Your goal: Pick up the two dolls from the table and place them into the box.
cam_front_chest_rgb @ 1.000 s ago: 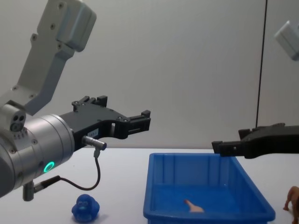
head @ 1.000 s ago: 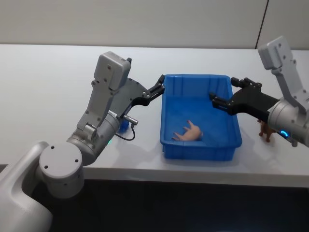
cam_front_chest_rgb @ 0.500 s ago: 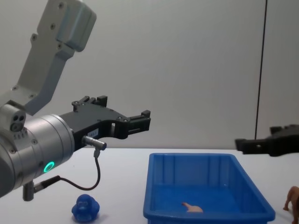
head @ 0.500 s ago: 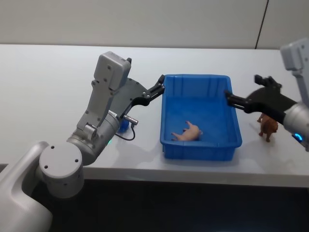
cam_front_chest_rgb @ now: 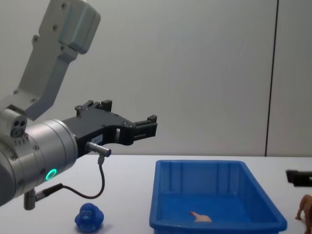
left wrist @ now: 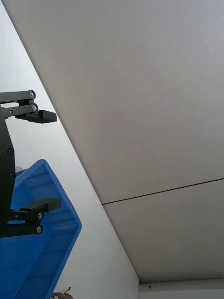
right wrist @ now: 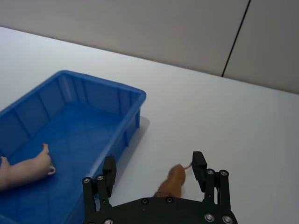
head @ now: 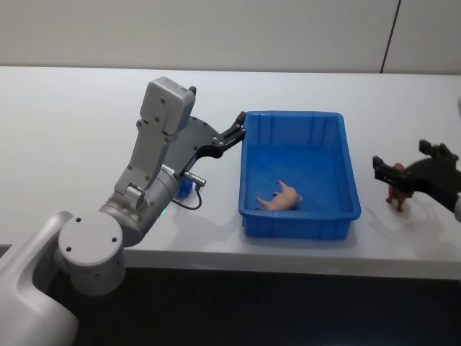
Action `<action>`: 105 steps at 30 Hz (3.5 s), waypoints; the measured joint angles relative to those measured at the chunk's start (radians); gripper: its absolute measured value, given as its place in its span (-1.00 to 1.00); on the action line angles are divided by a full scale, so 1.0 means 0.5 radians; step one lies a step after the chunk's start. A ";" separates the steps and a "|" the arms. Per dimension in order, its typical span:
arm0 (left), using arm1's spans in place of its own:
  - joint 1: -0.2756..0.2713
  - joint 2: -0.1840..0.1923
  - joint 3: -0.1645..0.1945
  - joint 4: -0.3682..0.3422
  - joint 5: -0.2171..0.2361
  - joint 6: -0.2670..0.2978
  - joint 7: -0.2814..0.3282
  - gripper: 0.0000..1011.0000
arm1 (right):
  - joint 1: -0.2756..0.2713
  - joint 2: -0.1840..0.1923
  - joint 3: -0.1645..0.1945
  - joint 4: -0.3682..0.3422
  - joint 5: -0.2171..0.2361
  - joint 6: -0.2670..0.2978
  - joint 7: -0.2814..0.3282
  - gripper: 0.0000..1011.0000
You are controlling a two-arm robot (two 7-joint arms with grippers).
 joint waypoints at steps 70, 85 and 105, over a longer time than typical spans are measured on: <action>0.000 0.000 0.000 0.000 0.000 0.000 0.000 0.98 | -0.048 -0.028 -0.019 -0.019 -0.076 -0.249 -0.008 -0.15; 0.000 0.000 0.000 0.000 0.000 0.000 0.000 0.98 | 0.166 -0.142 -0.103 -0.048 -0.171 -0.120 0.276 -0.15; 0.000 0.000 0.000 0.000 0.000 0.000 0.000 0.98 | 0.361 -0.246 -0.157 0.155 -0.280 -0.009 0.354 0.82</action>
